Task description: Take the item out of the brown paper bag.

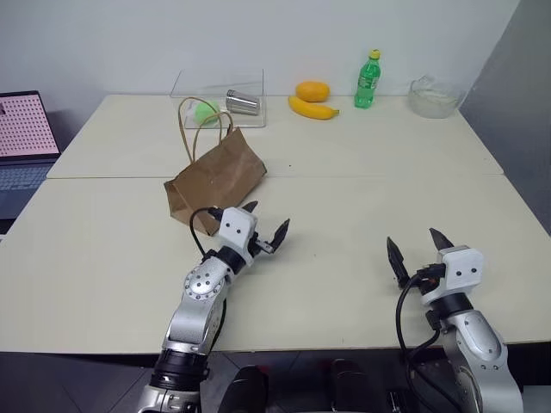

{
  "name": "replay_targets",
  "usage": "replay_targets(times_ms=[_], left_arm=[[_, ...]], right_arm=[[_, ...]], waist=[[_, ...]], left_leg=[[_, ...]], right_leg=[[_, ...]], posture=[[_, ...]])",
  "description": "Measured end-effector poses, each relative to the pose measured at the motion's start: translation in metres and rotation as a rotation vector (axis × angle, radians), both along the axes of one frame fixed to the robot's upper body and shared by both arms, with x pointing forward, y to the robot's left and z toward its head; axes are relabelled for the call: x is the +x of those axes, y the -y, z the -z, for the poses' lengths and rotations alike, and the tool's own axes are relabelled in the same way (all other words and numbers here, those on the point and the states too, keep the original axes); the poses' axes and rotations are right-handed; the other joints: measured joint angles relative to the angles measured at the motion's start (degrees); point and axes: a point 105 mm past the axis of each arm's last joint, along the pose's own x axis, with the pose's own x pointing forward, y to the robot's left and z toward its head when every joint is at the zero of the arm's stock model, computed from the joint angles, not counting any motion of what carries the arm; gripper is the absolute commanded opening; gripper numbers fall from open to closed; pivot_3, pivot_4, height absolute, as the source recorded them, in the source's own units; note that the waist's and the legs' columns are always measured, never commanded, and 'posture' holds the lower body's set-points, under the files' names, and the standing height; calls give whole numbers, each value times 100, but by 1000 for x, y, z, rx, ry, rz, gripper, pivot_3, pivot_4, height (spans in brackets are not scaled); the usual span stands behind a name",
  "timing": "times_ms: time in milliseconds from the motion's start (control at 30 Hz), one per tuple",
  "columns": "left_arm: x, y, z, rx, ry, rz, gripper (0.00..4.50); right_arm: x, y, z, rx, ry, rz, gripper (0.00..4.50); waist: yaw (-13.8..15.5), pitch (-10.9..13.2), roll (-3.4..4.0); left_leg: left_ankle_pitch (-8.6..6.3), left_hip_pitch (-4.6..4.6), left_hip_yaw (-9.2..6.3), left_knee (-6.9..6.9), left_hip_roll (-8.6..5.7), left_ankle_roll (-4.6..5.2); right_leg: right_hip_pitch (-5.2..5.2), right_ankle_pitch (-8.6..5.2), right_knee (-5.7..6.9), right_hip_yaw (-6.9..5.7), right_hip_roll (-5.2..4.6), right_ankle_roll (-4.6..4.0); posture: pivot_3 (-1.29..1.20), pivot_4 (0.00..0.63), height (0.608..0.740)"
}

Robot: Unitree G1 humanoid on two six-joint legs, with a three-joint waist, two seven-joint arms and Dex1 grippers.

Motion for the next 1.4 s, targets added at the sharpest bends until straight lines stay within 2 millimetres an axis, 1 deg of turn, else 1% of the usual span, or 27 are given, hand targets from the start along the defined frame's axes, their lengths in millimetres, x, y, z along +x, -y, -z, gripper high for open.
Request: replay_targets(times_ms=[433, 633, 733, 833, 933, 1033, 1100, 1133, 1200, 1267, 1300, 1333, 1400], left_arm=[[0, -1, 0, 9, 6, -5, 4466], [-2, -3, -2, 7, 13, -9, 4466], [-6, -11, -17, -5, 63, -20, 4466], [-13, -30, -40, -36, 137, -62, 4466], [-22, -44, -63, -49, 199, -70, 4466], [-30, -52, -80, -58, 216, -24, 4466], [-32, -59, -90, -46, 206, 0, 4466], [-29, -67, -99, -35, 195, 1, 4466], [-22, -88, -123, -8, 194, -27, 4466], [-12, -114, -146, 43, 150, -47, 4466], [-9, -125, -152, 56, 127, -63, 4466], [-2, -134, -154, 63, 86, -68, 4466], [9, -143, -148, 61, 4, -62, 4466]], right_arm=[[1, -1, -2, -1, 8, -5, 4500], [5, -8, -6, -11, 20, -45, 4500], [9, -14, -15, -31, 40, -91, 4500], [14, -30, -30, -50, 71, -193, 4500], [17, -49, -47, -55, 101, -310, 4500], [18, -63, -55, -38, 86, -403, 4500], [19, -68, -58, -33, 69, -450, 4500], [19, -72, -60, -37, 57, -484, 4500], [17, -78, -61, -39, 35, -550, 4500], [14, -87, -61, -45, 12, -633, 4500], [12, -90, -62, -46, 7, -661, 4500], [11, -93, -63, -49, 2, -692, 4500], [9, -97, -63, -66, -8, -730, 4500]], waist=[[0, 0, 0], [-6, 0, 0], [-4, 0, 0], [-15, 1, 0], [-4, 1, 0], [3, 4, -5], [3, 7, -10], [2, 10, -13], [-4, 13, -18], [-17, 14, -17], [-22, 15, -13], [-26, 17, -11], [-20, 18, -13]], left_leg=[[0, 0, 0, 0, 0, 0], [0, 0, 1, 0, 1, 0], [0, -1, -1, 0, 2, 0], [0, 0, 0, -1, 3, 0], [0, 0, -3, 0, 2, 0], [0, -5, -4, 0, 1, 0], [0, -5, -5, 0, 1, 0], [0, -5, -9, 0, 3, 0], [0, -3, -11, 0, 7, 0], [0, 0, -8, 0, 6, 1], [0, 1, -4, -1, 3, 1], [0, 0, -1, -1, 0, 1], [0, -3, -7, -1, 1, 1]], right_leg=[[0, 0, 0, 0, 0, 0], [-1, 0, 0, 0, 0, 0], [-1, 0, 0, -1, 0, 0], [-1, 0, 1, 0, 1, 0], [1, 0, 0, -2, 1, 0], [0, 0, -5, -4, 0, -1], [0, 0, -5, -5, 0, -1], [-1, 0, -1, -8, 2, -1], [-1, -2, 1, -12, 8, 1], [-1, -16, 1, -10, 10, 25], [-1, -16, -2, -6, 8, 26], [0, -16, -2, -6, 5, 26], [-1, -16, -3, -11, 5, 26]], posture=[[0, 150, 740], [0, 150, 740], [0, 150, 740], [0, 150, 740], [0, 150, 740], [0, 150, 740], [0, 150, 740], [0, 150, 740], [0, 150, 740], [0, 150, 740], [0, 150, 740], [0, 150, 740], [0, 150, 740]])
